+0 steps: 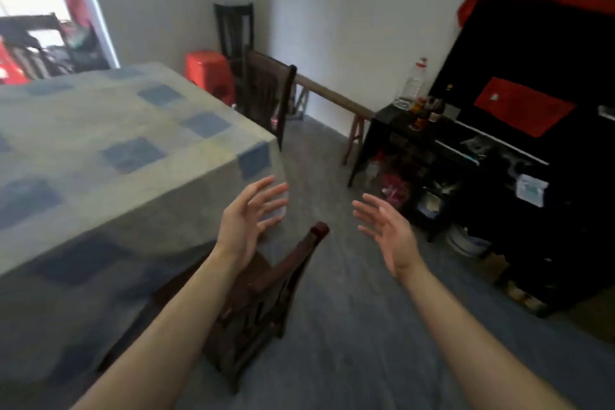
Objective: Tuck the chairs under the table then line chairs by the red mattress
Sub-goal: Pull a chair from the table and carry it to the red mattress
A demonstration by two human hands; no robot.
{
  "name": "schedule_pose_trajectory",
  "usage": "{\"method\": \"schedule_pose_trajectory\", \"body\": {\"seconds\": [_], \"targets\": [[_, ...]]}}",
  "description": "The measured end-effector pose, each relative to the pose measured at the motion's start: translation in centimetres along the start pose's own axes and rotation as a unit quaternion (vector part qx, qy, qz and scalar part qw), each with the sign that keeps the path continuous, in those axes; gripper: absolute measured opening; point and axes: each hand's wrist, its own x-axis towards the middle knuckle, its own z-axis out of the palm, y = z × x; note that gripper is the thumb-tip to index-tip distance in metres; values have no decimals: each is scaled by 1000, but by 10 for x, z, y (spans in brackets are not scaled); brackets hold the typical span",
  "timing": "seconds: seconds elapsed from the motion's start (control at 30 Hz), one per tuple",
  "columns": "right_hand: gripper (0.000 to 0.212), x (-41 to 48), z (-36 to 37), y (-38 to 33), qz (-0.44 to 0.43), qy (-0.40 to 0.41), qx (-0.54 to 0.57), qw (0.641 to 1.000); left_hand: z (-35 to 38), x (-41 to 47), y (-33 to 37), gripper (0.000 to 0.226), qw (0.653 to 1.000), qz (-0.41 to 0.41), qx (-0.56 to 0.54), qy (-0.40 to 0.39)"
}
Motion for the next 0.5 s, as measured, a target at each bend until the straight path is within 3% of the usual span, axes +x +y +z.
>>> {"method": "schedule_pose_trajectory", "body": {"seconds": [0.27, 0.5], "targets": [[28, 97, 51, 54, 14, -216, -133, 967, -89, -44, -11, 42, 977, 48, 70, 198], [27, 147, 32, 116, 18, -350, -184, 918, -93, -101, -94, 30, 923, 53, 135, 356]]}}
